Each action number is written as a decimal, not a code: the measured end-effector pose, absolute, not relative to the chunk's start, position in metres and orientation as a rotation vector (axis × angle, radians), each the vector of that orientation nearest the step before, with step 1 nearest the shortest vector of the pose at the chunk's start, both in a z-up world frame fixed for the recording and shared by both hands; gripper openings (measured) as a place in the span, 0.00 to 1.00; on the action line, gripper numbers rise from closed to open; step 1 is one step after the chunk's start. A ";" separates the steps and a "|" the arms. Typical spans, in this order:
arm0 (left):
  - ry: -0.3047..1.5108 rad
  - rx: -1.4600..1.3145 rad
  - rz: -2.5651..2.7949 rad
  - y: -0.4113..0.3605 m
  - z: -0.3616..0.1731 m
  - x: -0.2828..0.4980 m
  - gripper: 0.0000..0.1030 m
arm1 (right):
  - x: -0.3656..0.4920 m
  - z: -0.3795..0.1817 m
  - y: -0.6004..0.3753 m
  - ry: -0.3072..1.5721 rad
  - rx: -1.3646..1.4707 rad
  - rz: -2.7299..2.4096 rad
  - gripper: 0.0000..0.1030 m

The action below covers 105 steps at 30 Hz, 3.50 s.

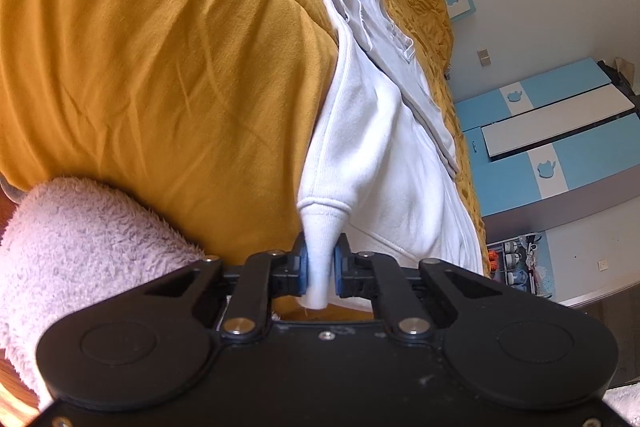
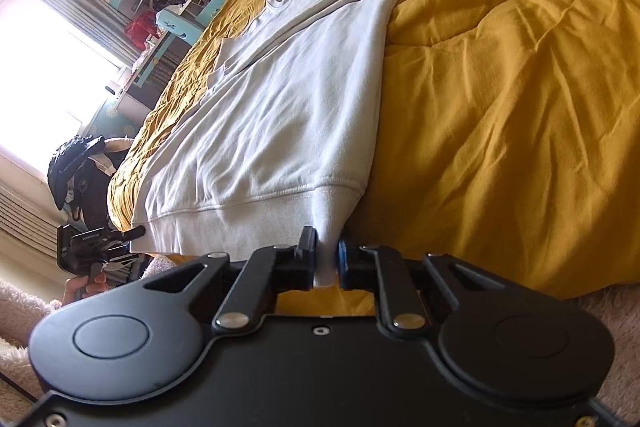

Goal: Fold small clothes

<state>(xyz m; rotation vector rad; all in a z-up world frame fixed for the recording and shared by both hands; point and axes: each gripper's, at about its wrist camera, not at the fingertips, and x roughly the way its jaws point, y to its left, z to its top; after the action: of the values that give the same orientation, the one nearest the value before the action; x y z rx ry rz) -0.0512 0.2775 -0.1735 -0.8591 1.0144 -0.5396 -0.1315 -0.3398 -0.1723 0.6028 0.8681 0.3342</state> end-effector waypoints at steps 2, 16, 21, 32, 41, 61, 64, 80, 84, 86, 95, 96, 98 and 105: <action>1.015 -0.878 -0.540 0.281 -0.173 -0.052 0.04 | -0.131 -0.169 -0.338 0.865 0.595 0.343 0.10; 0.716 -1.080 -0.744 0.265 -0.127 -0.028 0.01 | -0.124 -0.145 -0.360 0.655 0.886 0.435 0.09; 0.645 -1.098 -0.792 0.251 -0.103 0.012 0.01 | -0.098 -0.127 -0.368 0.538 0.952 0.443 0.09; 0.533 -1.061 -0.818 0.223 -0.067 0.188 0.01 | 0.024 -0.086 -0.414 0.338 0.965 0.342 0.09; 0.596 -1.003 -0.651 0.196 -0.098 0.355 0.01 | 0.184 -0.091 -0.431 0.385 0.885 0.217 0.09; 0.708 -0.521 -0.481 0.250 -0.118 0.245 0.38 | 0.093 -0.110 -0.428 0.514 0.629 0.082 0.58; 0.725 -0.464 -0.492 0.242 -0.126 0.246 0.39 | 0.086 -0.120 -0.427 0.562 0.603 0.078 0.58; 0.825 -0.500 -0.540 0.219 -0.144 0.255 0.00 | 0.102 -0.155 -0.409 0.623 0.636 0.077 0.55; 0.832 -0.587 -0.523 0.225 -0.144 0.253 0.00 | 0.107 -0.157 -0.404 0.657 0.620 0.069 0.08; 0.804 -0.611 -0.537 0.230 -0.133 0.249 0.00 | 0.103 -0.155 -0.405 0.632 0.639 0.077 0.08; 0.904 -0.503 -0.514 0.243 -0.115 0.233 0.00 | 0.069 -0.120 -0.410 0.590 0.592 0.104 0.07; 0.947 -0.519 -0.489 0.244 -0.130 0.234 0.00 | 0.070 -0.129 -0.413 0.616 0.604 0.088 0.07; 0.998 -0.550 -0.460 0.244 -0.154 0.236 0.01 | 0.072 -0.150 -0.418 0.657 0.643 0.061 0.07; 0.963 -0.565 -0.470 0.259 -0.140 0.239 0.24 | 0.067 -0.172 -0.426 0.692 0.732 0.049 0.28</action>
<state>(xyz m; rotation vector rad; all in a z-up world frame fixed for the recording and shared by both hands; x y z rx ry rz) 0.2385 0.2586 -0.1403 -0.5648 0.9630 -0.4702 0.0669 -0.4261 -0.1724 0.7318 0.6921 0.0493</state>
